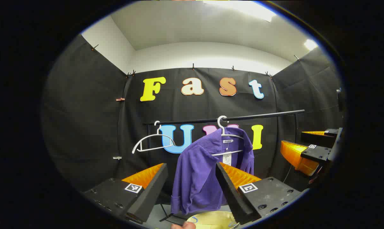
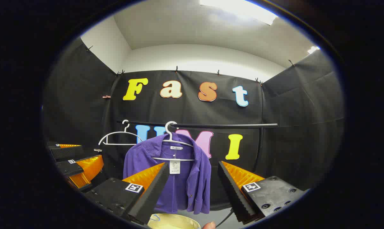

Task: Grasp the clothes on the hanger with both hands and then place them into the laundry hamper below.

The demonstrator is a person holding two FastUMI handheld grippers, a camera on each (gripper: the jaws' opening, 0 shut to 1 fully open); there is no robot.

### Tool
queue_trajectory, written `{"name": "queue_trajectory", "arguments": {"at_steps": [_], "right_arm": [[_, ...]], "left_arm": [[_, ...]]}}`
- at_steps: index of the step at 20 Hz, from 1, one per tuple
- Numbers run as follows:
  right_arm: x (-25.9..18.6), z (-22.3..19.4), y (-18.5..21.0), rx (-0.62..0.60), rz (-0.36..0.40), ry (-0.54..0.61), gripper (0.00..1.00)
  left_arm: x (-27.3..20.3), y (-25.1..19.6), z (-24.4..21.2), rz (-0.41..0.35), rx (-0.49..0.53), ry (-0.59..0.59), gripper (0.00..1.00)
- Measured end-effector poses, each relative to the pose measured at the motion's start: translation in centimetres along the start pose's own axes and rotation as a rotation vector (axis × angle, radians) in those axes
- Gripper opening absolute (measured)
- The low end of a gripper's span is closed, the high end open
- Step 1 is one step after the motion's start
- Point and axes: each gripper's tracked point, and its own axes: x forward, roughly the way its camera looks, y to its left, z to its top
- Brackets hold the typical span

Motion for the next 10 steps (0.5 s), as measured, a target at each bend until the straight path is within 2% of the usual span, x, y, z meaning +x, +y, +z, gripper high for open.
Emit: {"name": "queue_trajectory", "arguments": {"at_steps": [1, 2, 5, 6, 7, 10], "right_arm": [[0.01, -0.05, 0.00, 0.001, -0.001, 0.001, 0.97], [0.03, -0.03, 0.00, 0.003, -0.003, 0.002, 0.97], [0.07, 0.03, -0.32, 0.006, -0.013, 0.001, 0.97], [0.02, -0.03, -0.41, 0.005, -0.015, 0.002, 0.97], [0.07, -0.05, -0.55, 0.004, -0.018, 0.002, 0.99], [0.03, -0.17, -0.59, 0.005, -0.019, 0.004, 0.97]], "left_arm": [[-0.05, -0.14, 0.02, -0.004, 0.000, 0.002, 0.92], [0.01, -0.31, -0.10, -0.004, 0.000, 0.003, 0.94], [0.24, -0.31, -0.16, -0.003, -0.002, 0.005, 0.92], [0.30, -0.36, -0.15, -0.004, -0.004, 0.004, 0.97], [0.35, -0.27, -0.02, 0.000, -0.006, 0.003, 0.94], [0.43, -0.30, -0.02, 0.005, -0.008, 0.000, 0.94]]}}
